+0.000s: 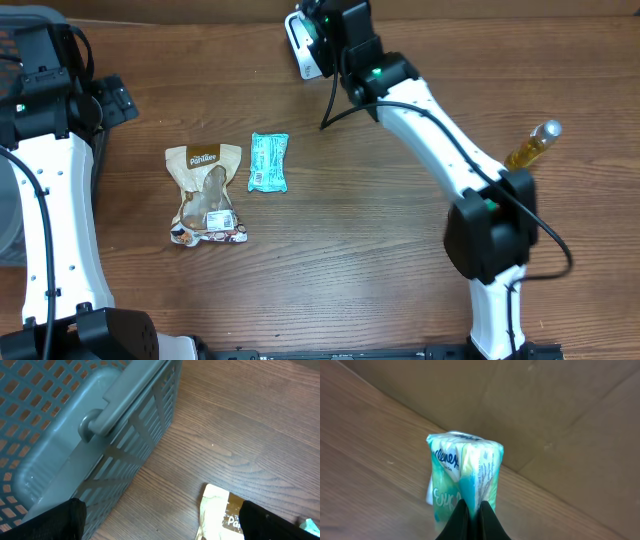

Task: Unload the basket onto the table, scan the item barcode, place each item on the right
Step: 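Carry the tissue pack to the white scanner with the right gripper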

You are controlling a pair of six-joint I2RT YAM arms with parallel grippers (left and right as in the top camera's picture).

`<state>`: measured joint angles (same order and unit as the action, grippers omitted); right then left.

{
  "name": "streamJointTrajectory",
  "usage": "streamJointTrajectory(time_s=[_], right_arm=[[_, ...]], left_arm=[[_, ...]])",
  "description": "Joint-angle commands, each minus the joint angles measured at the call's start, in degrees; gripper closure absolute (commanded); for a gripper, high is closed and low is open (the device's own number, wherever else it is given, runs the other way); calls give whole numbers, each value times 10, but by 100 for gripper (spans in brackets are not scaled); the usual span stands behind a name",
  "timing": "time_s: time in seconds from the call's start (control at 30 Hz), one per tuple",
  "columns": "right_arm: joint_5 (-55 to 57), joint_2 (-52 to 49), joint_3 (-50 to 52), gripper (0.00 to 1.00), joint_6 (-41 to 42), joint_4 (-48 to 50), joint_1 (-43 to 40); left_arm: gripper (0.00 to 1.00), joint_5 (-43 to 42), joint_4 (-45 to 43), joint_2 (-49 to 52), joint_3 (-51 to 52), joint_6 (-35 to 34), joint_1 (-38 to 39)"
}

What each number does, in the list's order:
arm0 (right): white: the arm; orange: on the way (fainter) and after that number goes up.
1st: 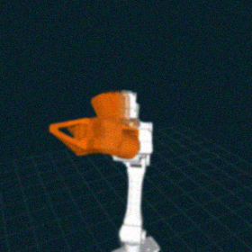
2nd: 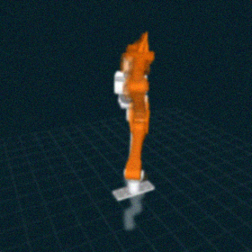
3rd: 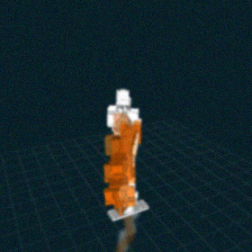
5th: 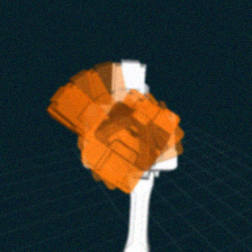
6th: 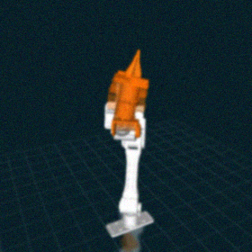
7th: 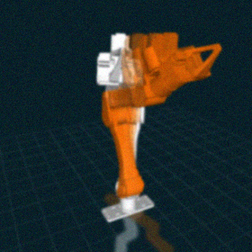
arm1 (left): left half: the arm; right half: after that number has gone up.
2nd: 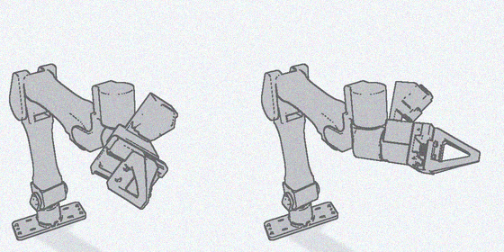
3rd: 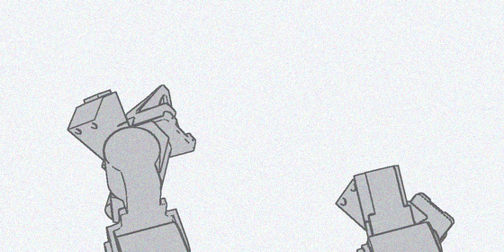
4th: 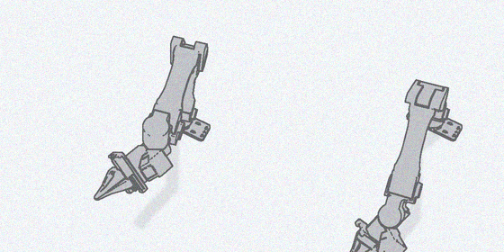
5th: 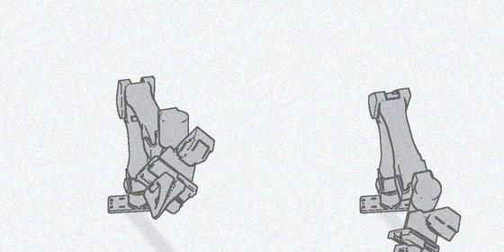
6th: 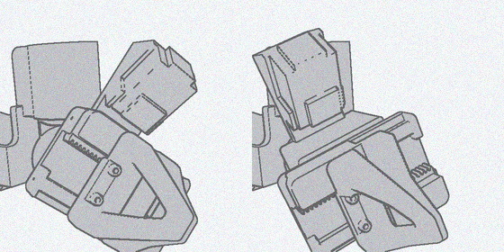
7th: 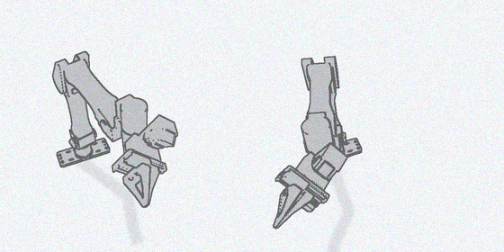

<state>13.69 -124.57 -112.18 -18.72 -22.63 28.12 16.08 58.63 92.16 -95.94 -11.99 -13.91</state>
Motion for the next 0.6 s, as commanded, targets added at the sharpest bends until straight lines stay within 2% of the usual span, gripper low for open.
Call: streamJointTrajectory(time_s=[0.0, 0.2, 0.57], right_arm=[[60, -41, -5, 96, -85, 45, 0], [62, -85, -5, 96, -146, 133, 0], [53, -102, -5, 96, -146, 226, 0]], left_arm=[[0, 0, -1, 0, -6, 2, -3], [0, 0, -1, 0, -6, 2, -3], [1, 0, -1, 0, -6, 2, -3]])
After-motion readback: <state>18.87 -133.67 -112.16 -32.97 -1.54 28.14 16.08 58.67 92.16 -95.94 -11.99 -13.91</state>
